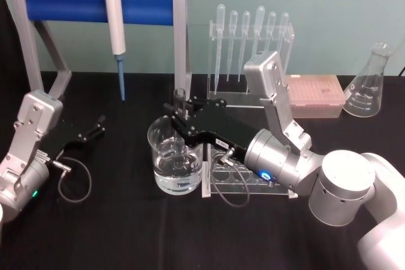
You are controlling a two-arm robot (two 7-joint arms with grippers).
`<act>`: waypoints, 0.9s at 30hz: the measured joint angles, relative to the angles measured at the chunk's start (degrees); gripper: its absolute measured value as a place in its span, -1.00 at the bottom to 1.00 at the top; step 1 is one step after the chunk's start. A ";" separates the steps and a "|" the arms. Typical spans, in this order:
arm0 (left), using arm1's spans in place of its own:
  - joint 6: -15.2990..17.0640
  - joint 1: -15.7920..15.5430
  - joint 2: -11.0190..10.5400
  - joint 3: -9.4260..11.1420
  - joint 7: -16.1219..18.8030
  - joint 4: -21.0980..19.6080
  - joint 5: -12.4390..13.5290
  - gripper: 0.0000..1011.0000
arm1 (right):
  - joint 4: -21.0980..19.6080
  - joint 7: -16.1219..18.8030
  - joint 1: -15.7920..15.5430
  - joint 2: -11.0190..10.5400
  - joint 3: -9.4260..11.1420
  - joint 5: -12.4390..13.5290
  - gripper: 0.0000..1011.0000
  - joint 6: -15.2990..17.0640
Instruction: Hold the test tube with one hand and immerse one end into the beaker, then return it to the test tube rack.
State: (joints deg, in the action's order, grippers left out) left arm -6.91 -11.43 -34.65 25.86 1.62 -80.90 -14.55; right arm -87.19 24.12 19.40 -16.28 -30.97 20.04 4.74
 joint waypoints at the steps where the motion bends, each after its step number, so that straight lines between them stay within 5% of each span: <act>1: 0.00 0.00 0.00 0.00 0.00 0.00 0.00 0.98 | 0.00 0.00 0.00 0.00 0.00 0.00 -0.56 0.00; 27: 0.00 0.00 0.00 0.00 0.00 0.00 0.00 0.98 | 0.00 0.00 0.00 0.00 0.00 0.00 -0.56 0.00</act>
State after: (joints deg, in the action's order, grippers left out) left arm -6.91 -11.43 -34.65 25.86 1.62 -80.90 -14.54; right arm -87.19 24.12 19.40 -16.28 -30.97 20.04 4.74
